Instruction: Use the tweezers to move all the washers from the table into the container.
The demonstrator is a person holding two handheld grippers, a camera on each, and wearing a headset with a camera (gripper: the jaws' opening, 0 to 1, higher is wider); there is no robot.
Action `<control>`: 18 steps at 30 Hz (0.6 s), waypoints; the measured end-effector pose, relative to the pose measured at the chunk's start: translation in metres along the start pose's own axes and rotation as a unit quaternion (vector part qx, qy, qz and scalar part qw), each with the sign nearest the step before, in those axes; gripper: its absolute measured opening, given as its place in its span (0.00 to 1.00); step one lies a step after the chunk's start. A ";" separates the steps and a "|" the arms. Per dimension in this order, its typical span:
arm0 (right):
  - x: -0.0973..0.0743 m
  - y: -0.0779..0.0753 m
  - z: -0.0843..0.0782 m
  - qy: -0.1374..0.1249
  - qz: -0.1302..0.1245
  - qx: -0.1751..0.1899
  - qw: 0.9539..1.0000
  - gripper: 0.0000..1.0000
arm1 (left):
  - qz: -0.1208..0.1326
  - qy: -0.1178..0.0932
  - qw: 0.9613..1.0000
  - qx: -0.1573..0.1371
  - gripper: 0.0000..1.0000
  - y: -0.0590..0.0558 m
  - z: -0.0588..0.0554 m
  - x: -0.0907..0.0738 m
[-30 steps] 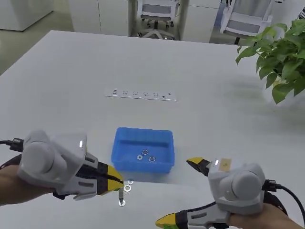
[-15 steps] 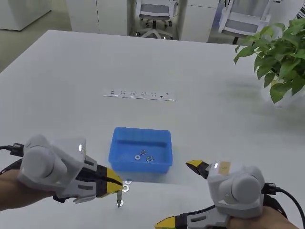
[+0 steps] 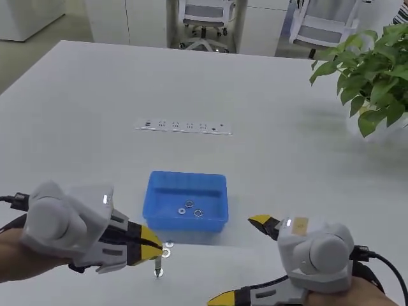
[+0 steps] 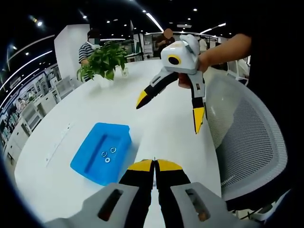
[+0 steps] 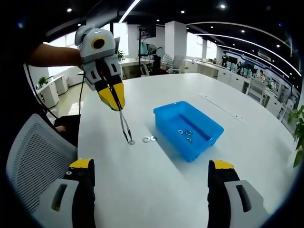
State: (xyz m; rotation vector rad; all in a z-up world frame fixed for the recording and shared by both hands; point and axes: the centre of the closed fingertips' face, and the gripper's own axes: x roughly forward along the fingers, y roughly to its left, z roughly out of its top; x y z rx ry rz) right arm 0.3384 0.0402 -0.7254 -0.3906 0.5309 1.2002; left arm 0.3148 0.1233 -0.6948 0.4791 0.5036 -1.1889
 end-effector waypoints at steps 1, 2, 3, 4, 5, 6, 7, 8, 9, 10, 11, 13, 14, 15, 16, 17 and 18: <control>0.000 0.000 0.000 0.001 0.000 0.001 1.000 1.00 | -0.001 0.000 1.000 0.001 0.05 -0.001 0.000 0.000; 0.000 0.000 -0.001 0.001 0.000 0.001 1.000 1.00 | -0.004 0.000 1.000 0.003 0.05 -0.002 0.000 0.000; 0.000 0.000 -0.001 0.001 0.000 0.001 1.000 1.00 | -0.004 0.000 1.000 0.003 0.05 -0.002 0.000 0.000; 0.000 0.000 -0.001 0.002 0.001 0.001 1.000 1.00 | -0.005 0.000 1.000 0.004 0.05 -0.003 0.000 0.000; 0.001 0.001 -0.002 0.003 0.001 0.001 1.000 1.00 | -0.004 0.000 1.000 0.003 0.05 -0.003 0.000 0.000; 0.001 0.001 -0.002 0.003 0.001 0.001 1.000 1.00 | -0.004 0.001 1.000 0.004 0.05 -0.003 0.000 0.000; 0.001 0.001 -0.002 0.003 0.002 0.001 1.000 1.00 | -0.003 0.001 1.000 0.004 0.05 -0.002 0.000 0.000; 0.001 0.001 -0.002 0.003 0.002 0.001 1.000 1.00 | -0.003 0.001 1.000 0.003 0.05 -0.002 0.000 0.000; 0.001 0.001 -0.002 0.003 0.003 0.001 1.000 1.00 | -0.002 0.000 1.000 0.004 0.05 -0.002 0.001 0.000; 0.002 0.001 -0.002 0.002 0.003 0.000 1.000 1.00 | -0.002 -0.001 1.000 0.004 0.05 -0.002 0.002 -0.001; 0.002 0.001 -0.002 0.002 0.003 0.000 1.000 1.00 | -0.001 -0.003 1.000 0.003 0.05 -0.002 0.003 -0.001; 0.002 0.001 -0.002 0.001 0.003 0.001 1.000 1.00 | -0.002 -0.003 1.000 0.003 0.05 -0.001 0.003 -0.001; 0.002 0.001 -0.002 0.002 0.003 0.001 1.000 1.00 | -0.003 -0.001 1.000 0.004 0.05 -0.001 0.002 0.000; 0.002 0.001 -0.003 0.003 0.003 0.001 1.000 1.00 | -0.004 0.003 1.000 0.004 0.05 -0.002 -0.001 0.001; 0.002 0.001 -0.002 0.002 0.004 0.000 1.000 1.00 | -0.003 0.002 1.000 0.004 0.05 -0.002 -0.001 0.001; 0.002 0.001 -0.002 0.002 0.004 0.000 1.000 1.00 | -0.004 0.000 1.000 -0.004 0.05 -0.002 -0.001 0.001; 0.002 0.001 -0.002 0.002 0.004 0.000 1.000 1.00 | -0.003 -0.001 1.000 0.000 0.05 -0.002 -0.001 0.000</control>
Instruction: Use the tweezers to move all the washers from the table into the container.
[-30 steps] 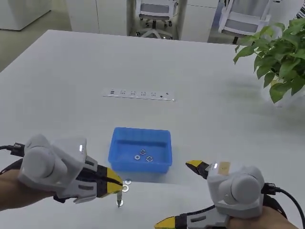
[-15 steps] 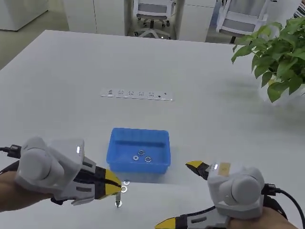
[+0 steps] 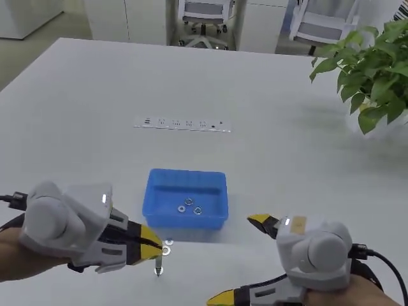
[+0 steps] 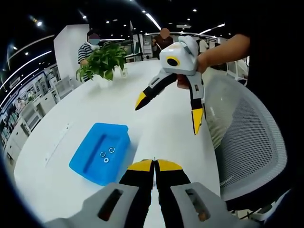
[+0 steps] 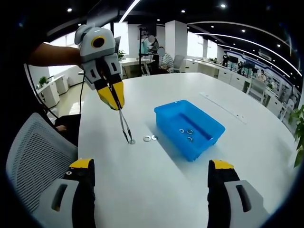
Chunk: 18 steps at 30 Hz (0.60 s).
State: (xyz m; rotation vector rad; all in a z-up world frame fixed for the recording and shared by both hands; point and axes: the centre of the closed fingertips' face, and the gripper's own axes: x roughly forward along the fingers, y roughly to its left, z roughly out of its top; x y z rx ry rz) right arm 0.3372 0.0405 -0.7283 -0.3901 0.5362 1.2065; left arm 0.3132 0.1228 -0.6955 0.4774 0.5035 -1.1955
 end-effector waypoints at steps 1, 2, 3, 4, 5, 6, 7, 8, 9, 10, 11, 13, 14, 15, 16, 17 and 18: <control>0.000 0.000 0.000 -0.001 0.000 0.000 1.000 1.00 | -0.001 0.000 1.000 -0.002 0.05 -0.001 0.000 0.000; 0.000 0.000 0.000 -0.001 0.000 -0.001 1.000 1.00 | -0.003 -0.001 1.000 -0.001 0.05 -0.001 0.000 0.000; 0.000 0.000 0.000 -0.001 0.001 -0.001 1.000 1.00 | -0.004 -0.001 1.000 -0.001 0.05 -0.002 0.000 0.000; 0.000 0.001 -0.001 0.001 0.003 -0.002 1.000 0.99 | -0.005 -0.001 1.000 -0.001 0.05 -0.002 0.000 -0.001; 0.000 0.001 -0.001 0.002 0.003 -0.003 1.000 0.99 | -0.006 -0.001 1.000 -0.001 0.05 -0.003 0.000 -0.001; 0.000 0.001 -0.001 0.002 0.004 -0.004 1.000 0.98 | -0.006 -0.001 1.000 -0.001 0.05 -0.003 0.000 -0.001; 0.000 0.003 0.000 0.000 0.010 -0.006 1.000 0.97 | -0.006 0.000 1.000 -0.001 0.05 -0.003 0.000 -0.002; 0.001 0.005 0.001 -0.001 0.015 -0.009 1.000 0.96 | -0.007 0.001 1.000 0.001 0.05 -0.003 -0.001 -0.002; 0.001 0.006 0.002 -0.002 0.018 -0.013 1.000 0.93 | -0.008 0.002 1.000 0.001 0.05 -0.003 -0.001 -0.002; 0.002 0.008 0.002 -0.002 0.022 -0.016 1.000 0.91 | -0.010 0.002 1.000 0.001 0.05 -0.004 -0.001 -0.003; 0.003 0.010 0.003 -0.002 0.027 -0.019 0.999 0.89 | -0.010 0.002 1.000 0.002 0.05 -0.004 -0.001 -0.003; 0.006 0.012 0.006 -0.006 0.034 -0.028 0.999 0.85 | -0.012 0.004 1.000 0.004 0.05 -0.005 -0.001 -0.003; 0.007 0.013 0.006 -0.006 0.038 -0.032 0.999 0.84 | -0.013 0.004 1.000 0.004 0.05 -0.005 -0.001 -0.003; 0.009 0.015 0.008 -0.007 0.043 -0.038 0.998 0.81 | -0.014 0.005 1.000 0.006 0.05 -0.005 -0.001 -0.003; 0.011 0.016 0.010 -0.008 0.047 -0.043 0.998 0.80 | -0.014 0.006 1.000 0.006 0.05 -0.005 -0.001 -0.003; 0.012 0.017 0.011 -0.009 0.050 -0.047 0.998 0.78 | -0.015 0.006 1.000 0.007 0.05 -0.006 -0.001 -0.003; 0.014 0.018 0.012 -0.009 0.055 -0.051 0.997 0.75 | -0.015 0.007 1.000 0.008 0.05 -0.006 -0.001 -0.003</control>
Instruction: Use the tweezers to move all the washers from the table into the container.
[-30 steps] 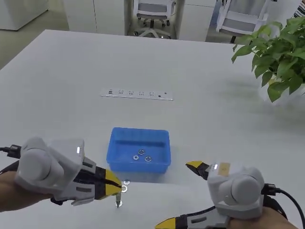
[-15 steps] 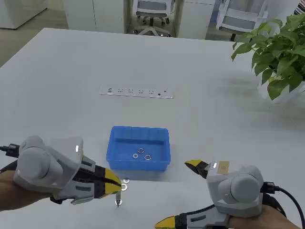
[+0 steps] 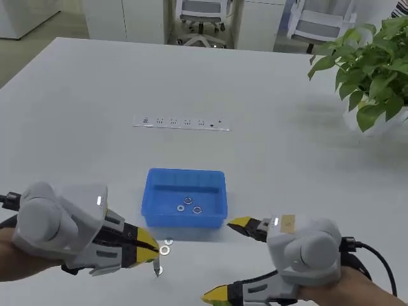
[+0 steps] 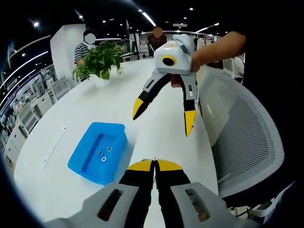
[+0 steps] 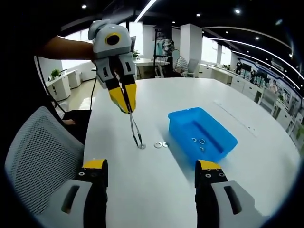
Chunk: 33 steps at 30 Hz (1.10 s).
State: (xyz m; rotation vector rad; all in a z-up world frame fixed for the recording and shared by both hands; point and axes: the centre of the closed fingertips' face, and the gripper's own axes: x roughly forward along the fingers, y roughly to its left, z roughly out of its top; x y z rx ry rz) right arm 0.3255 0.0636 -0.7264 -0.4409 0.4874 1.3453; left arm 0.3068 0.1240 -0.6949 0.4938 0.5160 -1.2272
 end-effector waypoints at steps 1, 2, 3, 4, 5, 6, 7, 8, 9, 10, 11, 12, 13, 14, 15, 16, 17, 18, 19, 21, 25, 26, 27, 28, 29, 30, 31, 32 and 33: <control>0.003 0.001 0.002 -0.002 0.006 -0.005 1.000 0.73 | -0.001 0.001 1.000 0.001 0.05 0.000 0.000 0.000; 0.005 0.002 0.004 -0.003 0.011 -0.012 1.000 0.71 | -0.002 0.002 1.000 0.002 0.05 0.000 0.000 0.000; 0.007 0.004 0.006 -0.003 0.016 -0.016 1.000 0.69 | -0.002 0.003 1.000 0.003 0.05 -0.001 0.000 0.000; 0.009 0.005 0.007 -0.003 0.020 -0.019 1.000 0.67 | -0.002 0.004 1.000 0.004 0.05 -0.001 0.000 0.000; 0.013 0.007 0.008 -0.002 0.028 -0.027 0.999 0.65 | -0.002 0.004 1.000 0.004 0.05 -0.001 0.000 0.000; 0.015 0.008 0.009 -0.001 0.033 -0.034 0.999 0.62 | -0.003 0.005 1.000 0.005 0.05 -0.001 0.000 0.000; 0.017 0.009 0.009 0.000 0.037 -0.038 0.999 0.61 | -0.003 0.005 1.000 0.006 0.05 -0.001 0.000 0.000; 0.021 0.011 0.009 0.003 0.043 -0.049 0.998 0.59 | -0.003 0.005 1.000 0.005 0.05 -0.001 0.000 0.000; 0.023 0.012 0.009 0.006 0.048 -0.060 0.997 0.56 | -0.003 0.005 1.000 0.005 0.05 -0.001 0.000 0.000; 0.026 0.013 0.008 0.010 0.052 -0.068 0.996 0.54 | -0.004 0.004 1.000 0.005 0.05 -0.001 0.001 0.000; 0.029 0.014 0.008 0.014 0.055 -0.080 0.995 0.53 | -0.004 0.004 1.000 0.004 0.05 0.000 0.000 0.000; 0.032 0.015 0.010 0.013 0.057 -0.086 0.995 0.50 | -0.004 0.005 1.000 0.004 0.05 0.000 0.000 0.000; 0.035 0.017 0.012 0.011 0.062 -0.087 0.994 0.48 | -0.005 0.007 1.000 0.006 0.05 0.000 0.000 0.000; 0.037 0.018 0.014 0.009 0.066 -0.089 0.994 0.47 | -0.005 0.008 1.000 0.007 0.05 0.000 0.000 0.000; 0.041 0.019 0.016 0.008 0.070 -0.093 0.993 0.45 | -0.006 0.008 1.000 0.006 0.05 0.000 0.000 -0.001; 0.043 0.019 0.016 0.009 0.073 -0.096 0.993 0.44 | -0.007 0.009 1.000 0.007 0.05 0.000 0.000 -0.001; 0.045 0.020 0.017 0.009 0.076 -0.101 0.992 0.42 | -0.008 0.009 1.000 0.007 0.05 0.000 -0.001 -0.001; 0.047 0.022 0.018 0.009 0.081 -0.106 0.991 0.40 | -0.008 0.009 1.000 0.007 0.05 0.000 -0.001 -0.001; 0.049 0.023 0.019 0.009 0.084 -0.107 0.991 0.39 | -0.009 0.009 1.000 0.006 0.05 0.000 -0.001 -0.001; 0.054 0.025 0.020 0.009 0.090 -0.111 0.990 0.36 | -0.010 0.008 1.000 0.006 0.05 0.000 -0.001 -0.001; 0.063 0.027 0.020 0.011 0.101 -0.120 0.988 0.31 | -0.013 0.009 1.000 0.006 0.05 0.000 -0.001 0.000; 0.065 0.027 0.020 0.014 0.102 -0.125 0.987 0.31 | -0.014 0.009 1.000 0.007 0.05 0.000 -0.001 0.000; 0.068 0.027 0.020 0.015 0.101 -0.128 0.987 0.30 | -0.015 0.010 1.000 0.007 0.05 0.000 -0.001 0.000; 0.070 0.026 0.020 0.015 0.099 -0.130 0.986 0.29 | -0.016 0.010 1.000 0.008 0.05 0.000 -0.001 0.000; 0.073 0.026 0.020 0.017 0.099 -0.134 0.986 0.27 | -0.018 0.010 1.000 0.009 0.05 0.000 -0.001 0.001; 0.074 0.027 0.020 0.017 0.103 -0.135 0.985 0.27 | -0.022 0.011 1.000 0.010 0.05 0.000 0.000 0.002; 0.077 0.028 0.019 0.018 0.107 -0.138 0.985 0.27 | -0.023 0.012 1.000 0.011 0.05 0.000 0.001 0.002; 0.078 0.028 0.019 0.018 0.108 -0.139 0.984 0.26 | -0.024 0.014 1.000 0.012 0.05 0.000 0.001 0.002; 0.081 0.030 0.018 0.020 0.114 -0.146 0.982 0.26 | -0.025 0.014 1.000 0.013 0.05 0.000 0.001 0.003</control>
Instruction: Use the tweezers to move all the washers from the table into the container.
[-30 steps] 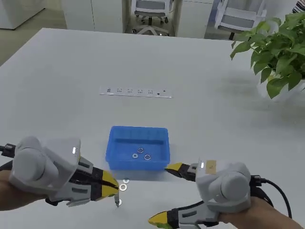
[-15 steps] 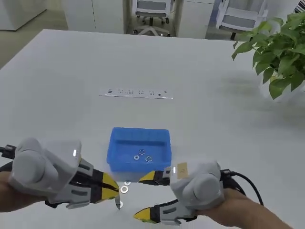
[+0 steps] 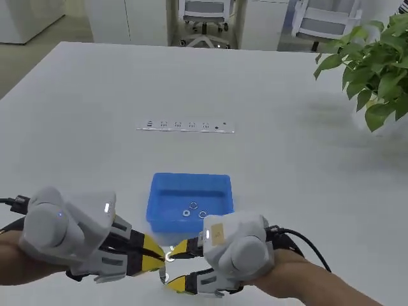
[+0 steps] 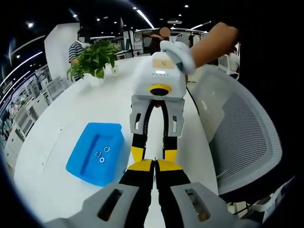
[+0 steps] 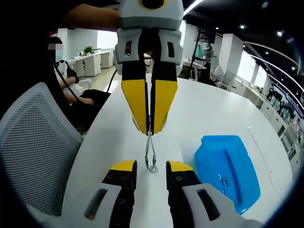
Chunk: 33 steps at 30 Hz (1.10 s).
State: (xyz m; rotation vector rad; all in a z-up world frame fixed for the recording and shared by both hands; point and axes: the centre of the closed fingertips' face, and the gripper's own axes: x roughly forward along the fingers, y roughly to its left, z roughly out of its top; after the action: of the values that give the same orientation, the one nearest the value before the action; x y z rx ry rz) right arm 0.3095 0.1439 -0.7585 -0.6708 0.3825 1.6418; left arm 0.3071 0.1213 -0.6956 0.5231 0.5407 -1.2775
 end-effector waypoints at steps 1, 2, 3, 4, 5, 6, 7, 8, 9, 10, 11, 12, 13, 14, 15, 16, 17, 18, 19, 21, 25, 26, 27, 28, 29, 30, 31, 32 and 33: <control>0.002 0.000 0.000 0.001 0.002 -0.005 1.000 0.24 | -0.001 0.000 1.000 0.001 0.05 0.000 0.000 0.000; 0.003 0.000 0.001 0.001 0.004 -0.009 1.000 0.23 | -0.002 0.001 1.000 0.001 0.05 0.000 0.001 0.001; 0.004 0.000 0.002 0.000 0.004 -0.011 1.000 0.22 | -0.004 0.000 1.000 0.001 0.05 -0.001 0.001 0.001; 0.005 -0.001 0.002 -0.001 0.004 -0.011 1.000 0.21 | -0.006 0.000 1.000 0.001 0.05 -0.001 0.001 0.002; 0.005 -0.002 0.004 -0.003 0.004 -0.011 1.000 0.21 | -0.006 0.000 1.000 0.001 0.05 -0.002 0.002 0.002; 0.006 -0.002 0.005 -0.005 0.006 -0.011 1.000 0.20 | -0.007 0.000 1.000 0.002 0.05 -0.002 0.002 0.003; 0.007 -0.002 0.006 -0.005 0.007 -0.012 1.000 0.19 | -0.008 -0.001 1.000 0.002 0.05 -0.003 0.003 0.003; 0.007 -0.002 0.005 -0.004 0.008 -0.012 1.000 0.19 | -0.010 -0.001 1.000 0.002 0.05 -0.003 0.003 0.004; 0.008 -0.001 0.005 -0.003 0.010 -0.013 1.000 0.18 | -0.011 -0.001 1.000 0.003 0.05 -0.003 0.003 0.004; 0.009 -0.001 0.005 -0.003 0.010 -0.014 1.000 0.17 | -0.011 -0.001 1.000 0.004 0.05 -0.003 0.003 0.005; 0.010 0.000 0.004 -0.002 0.011 -0.016 1.000 0.16 | -0.012 0.000 1.000 0.005 0.05 -0.003 0.003 0.005; 0.010 0.001 0.004 -0.001 0.013 -0.017 1.000 0.15 | -0.011 0.000 1.000 0.005 0.05 -0.003 0.003 0.005; 0.011 0.002 0.002 0.003 0.014 -0.020 1.000 0.14 | -0.012 0.000 1.000 0.005 0.05 -0.003 0.003 0.005; 0.011 0.003 0.001 0.005 0.016 -0.023 1.000 0.13 | -0.013 0.001 1.000 0.006 0.05 -0.002 0.003 0.005; 0.012 0.004 0.000 0.007 0.017 -0.025 1.000 0.11 | -0.013 0.001 1.000 0.006 0.05 -0.002 0.002 0.005; 0.013 0.004 -0.001 0.007 0.015 -0.027 0.999 0.11 | -0.016 0.001 1.000 0.006 0.05 -0.003 0.002 0.005; 0.013 0.004 -0.001 0.007 0.016 -0.026 1.000 0.11 | -0.015 0.001 1.000 0.006 0.05 -0.002 0.002 0.005; 0.013 0.003 -0.001 0.006 0.016 -0.026 1.000 0.11 | -0.017 0.001 1.000 0.006 0.05 -0.003 0.002 0.005; 0.013 0.003 -0.001 0.006 0.016 -0.026 1.000 0.11 | -0.017 0.001 1.000 0.005 0.05 -0.003 0.002 0.004; 0.013 0.004 -0.001 0.005 0.017 -0.020 1.000 0.10 | -0.019 0.001 1.000 0.005 0.05 -0.003 0.002 0.005; 0.013 0.003 -0.001 0.007 0.017 -0.020 1.000 0.10 | -0.018 0.001 1.000 0.002 0.05 -0.003 0.002 0.005; 0.013 0.003 -0.001 0.007 0.016 -0.019 1.000 0.09 | -0.018 0.002 1.000 0.002 0.05 -0.003 0.002 0.004; 0.013 0.003 -0.001 0.008 0.016 -0.021 1.000 0.09 | -0.018 0.002 1.000 0.001 0.05 -0.004 0.002 0.004; 0.013 0.003 -0.001 0.008 0.016 -0.022 1.000 0.09 | -0.019 0.002 1.000 0.000 0.05 -0.004 0.001 0.004; 0.013 0.003 -0.001 0.008 0.016 -0.022 1.000 0.09 | -0.019 0.003 1.000 0.000 0.06 -0.005 0.001 0.004; 0.013 0.003 -0.001 0.009 0.016 -0.025 1.000 0.09 | -0.018 0.004 1.000 0.001 0.06 -0.004 0.001 0.004; 0.013 0.004 0.000 0.009 0.016 -0.026 1.000 0.09 | -0.019 0.004 1.000 0.000 0.06 -0.005 0.001 0.004; 0.014 0.004 0.000 0.009 0.016 -0.027 0.999 0.08 | -0.019 0.004 1.000 -0.001 0.06 -0.005 0.001 0.004; 0.014 0.004 0.000 0.010 0.015 -0.027 0.999 0.08 | -0.018 0.005 1.000 0.000 0.06 -0.005 0.001 0.004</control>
State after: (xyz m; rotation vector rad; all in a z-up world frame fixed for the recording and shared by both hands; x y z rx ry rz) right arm 0.3051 0.1539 -0.7675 -0.7246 0.3651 1.6801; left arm 0.3027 0.1169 -0.6977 0.5210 0.5604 -1.3092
